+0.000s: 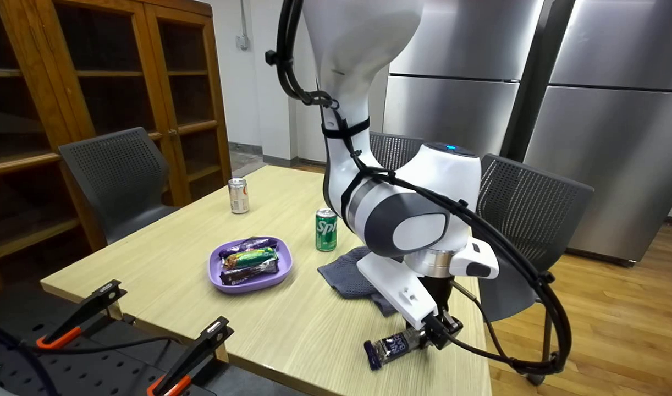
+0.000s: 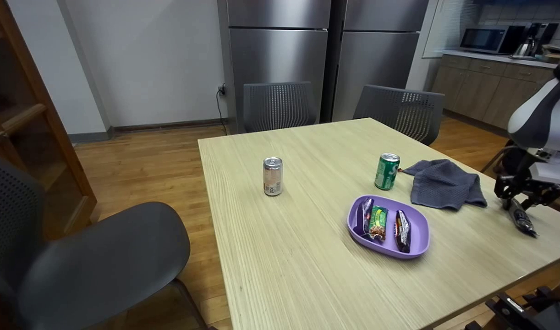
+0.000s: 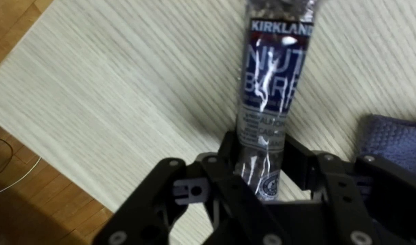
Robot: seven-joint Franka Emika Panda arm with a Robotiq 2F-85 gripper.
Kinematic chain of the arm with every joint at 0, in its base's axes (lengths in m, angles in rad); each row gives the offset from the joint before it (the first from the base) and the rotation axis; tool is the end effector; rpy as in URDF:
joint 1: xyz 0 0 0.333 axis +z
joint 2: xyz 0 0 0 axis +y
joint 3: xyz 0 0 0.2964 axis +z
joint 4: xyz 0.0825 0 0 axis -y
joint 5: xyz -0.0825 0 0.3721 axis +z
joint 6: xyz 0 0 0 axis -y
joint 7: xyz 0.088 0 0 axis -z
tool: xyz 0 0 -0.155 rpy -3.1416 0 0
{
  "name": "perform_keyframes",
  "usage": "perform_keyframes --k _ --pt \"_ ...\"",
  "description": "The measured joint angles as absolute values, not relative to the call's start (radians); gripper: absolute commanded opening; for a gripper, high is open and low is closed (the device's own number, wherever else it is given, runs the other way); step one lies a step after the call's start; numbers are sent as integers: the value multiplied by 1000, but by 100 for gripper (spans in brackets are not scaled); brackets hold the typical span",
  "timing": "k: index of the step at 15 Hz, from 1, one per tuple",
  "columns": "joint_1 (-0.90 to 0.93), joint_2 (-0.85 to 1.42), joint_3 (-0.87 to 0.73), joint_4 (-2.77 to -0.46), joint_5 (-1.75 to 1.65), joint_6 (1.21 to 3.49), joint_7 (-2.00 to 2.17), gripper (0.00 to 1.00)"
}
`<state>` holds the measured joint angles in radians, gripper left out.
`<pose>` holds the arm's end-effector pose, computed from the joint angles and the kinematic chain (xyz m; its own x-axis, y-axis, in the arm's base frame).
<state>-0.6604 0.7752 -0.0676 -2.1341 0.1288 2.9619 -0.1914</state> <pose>0.3857 -0.3617 -0.0051 0.8001 -0.5975 0.0534 -0.5993 -0.8001 0.0279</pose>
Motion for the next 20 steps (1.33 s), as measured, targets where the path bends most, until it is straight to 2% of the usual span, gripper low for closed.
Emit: perform_keyframes --k 8,12,13,20 --pt "-667 770 -55 -2139 128 2974 -209 12" --pt "-667 742 -59 -2173 118 2988 -211 5" --pt "-666 732 -61 -2186 117 2992 -211 0" --pt "-662 647 -64 -2291 116 3031 -211 0"
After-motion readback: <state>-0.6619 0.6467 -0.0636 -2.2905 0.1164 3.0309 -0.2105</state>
